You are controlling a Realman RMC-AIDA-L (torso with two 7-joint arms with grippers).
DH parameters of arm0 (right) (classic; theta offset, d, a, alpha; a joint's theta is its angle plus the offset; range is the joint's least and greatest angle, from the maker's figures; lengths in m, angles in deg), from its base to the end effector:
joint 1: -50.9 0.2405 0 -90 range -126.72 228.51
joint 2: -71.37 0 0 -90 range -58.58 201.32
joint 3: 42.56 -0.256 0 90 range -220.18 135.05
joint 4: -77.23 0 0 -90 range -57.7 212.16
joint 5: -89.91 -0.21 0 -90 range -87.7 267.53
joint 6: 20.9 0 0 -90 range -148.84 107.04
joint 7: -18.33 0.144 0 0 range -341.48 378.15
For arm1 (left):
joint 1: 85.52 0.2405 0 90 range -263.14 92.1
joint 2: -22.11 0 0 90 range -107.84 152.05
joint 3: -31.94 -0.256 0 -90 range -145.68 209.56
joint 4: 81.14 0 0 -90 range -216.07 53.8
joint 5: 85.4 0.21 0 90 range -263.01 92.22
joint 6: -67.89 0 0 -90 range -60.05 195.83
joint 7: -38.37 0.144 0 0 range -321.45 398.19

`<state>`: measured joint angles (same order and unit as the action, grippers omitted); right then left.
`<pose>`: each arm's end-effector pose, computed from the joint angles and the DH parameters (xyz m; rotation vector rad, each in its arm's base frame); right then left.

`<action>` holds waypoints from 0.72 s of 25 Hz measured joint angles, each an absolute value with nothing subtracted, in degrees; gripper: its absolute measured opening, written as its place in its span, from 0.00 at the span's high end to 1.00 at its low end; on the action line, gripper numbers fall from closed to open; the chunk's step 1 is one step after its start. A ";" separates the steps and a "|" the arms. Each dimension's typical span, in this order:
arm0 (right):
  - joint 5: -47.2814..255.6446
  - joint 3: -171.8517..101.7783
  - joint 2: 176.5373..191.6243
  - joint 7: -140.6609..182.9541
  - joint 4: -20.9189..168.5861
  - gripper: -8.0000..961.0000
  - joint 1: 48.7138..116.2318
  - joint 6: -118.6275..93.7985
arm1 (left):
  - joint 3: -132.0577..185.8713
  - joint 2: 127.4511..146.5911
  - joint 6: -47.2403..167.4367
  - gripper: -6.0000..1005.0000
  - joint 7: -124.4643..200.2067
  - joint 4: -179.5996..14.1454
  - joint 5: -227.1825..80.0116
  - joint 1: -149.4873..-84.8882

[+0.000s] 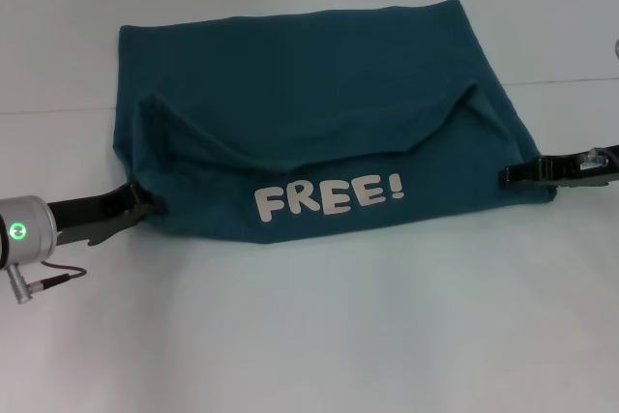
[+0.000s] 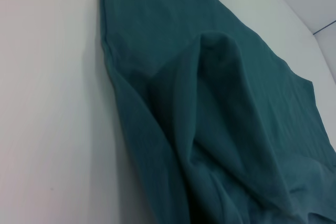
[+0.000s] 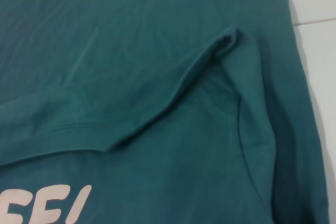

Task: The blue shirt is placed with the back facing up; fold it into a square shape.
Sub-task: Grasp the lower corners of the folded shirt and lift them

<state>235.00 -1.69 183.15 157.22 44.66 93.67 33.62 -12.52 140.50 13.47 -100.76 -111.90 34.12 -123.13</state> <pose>0.3137 0.4279 0.0478 -1.9549 1.4917 0.1137 -0.2877 0.4024 -0.0149 -1.8717 -1.8247 -0.6033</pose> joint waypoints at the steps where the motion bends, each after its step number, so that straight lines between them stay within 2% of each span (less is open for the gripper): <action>1: 234.94 -1.68 183.21 157.22 44.66 0.20 93.67 33.61 | -12.51 140.52 13.52 0.99 -100.74 -111.90 34.09 -123.13; 7: 234.66 -1.73 183.46 157.18 44.24 0.28 93.70 33.58 | -12.53 140.51 13.50 0.99 -100.71 -111.90 34.06 -123.13; 12: 234.78 -1.73 183.29 157.22 44.36 0.51 93.77 33.58 | -12.54 140.45 13.61 0.99 -100.70 -111.90 34.04 -123.04; 18: 234.77 -1.83 182.93 157.54 44.06 0.65 93.22 34.25 | -12.54 140.30 13.33 0.99 -100.77 -111.90 34.24 -123.09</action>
